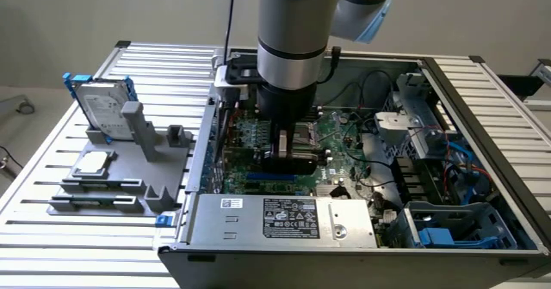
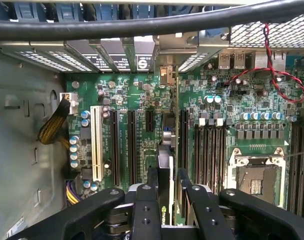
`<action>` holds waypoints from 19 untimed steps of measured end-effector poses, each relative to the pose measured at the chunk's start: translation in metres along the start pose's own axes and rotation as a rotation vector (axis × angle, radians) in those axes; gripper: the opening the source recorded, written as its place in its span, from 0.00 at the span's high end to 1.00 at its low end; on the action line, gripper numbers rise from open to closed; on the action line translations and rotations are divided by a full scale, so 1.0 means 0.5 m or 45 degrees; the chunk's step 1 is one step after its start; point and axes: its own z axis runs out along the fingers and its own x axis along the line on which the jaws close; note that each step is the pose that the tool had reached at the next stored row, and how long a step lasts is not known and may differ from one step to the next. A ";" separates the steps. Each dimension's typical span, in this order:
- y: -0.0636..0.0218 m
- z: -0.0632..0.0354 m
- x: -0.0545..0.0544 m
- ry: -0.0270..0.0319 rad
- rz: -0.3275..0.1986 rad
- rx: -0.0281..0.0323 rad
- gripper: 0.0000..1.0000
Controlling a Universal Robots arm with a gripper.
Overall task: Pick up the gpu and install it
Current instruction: 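Insert the gpu into the slot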
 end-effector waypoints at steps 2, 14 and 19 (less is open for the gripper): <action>0.000 0.002 0.000 0.0002 0.000 -0.0016 0.74; 0.002 0.010 0.001 -0.0052 -0.037 -0.0116 0.74; 0.002 0.013 0.001 -0.0066 -0.045 -0.0122 0.74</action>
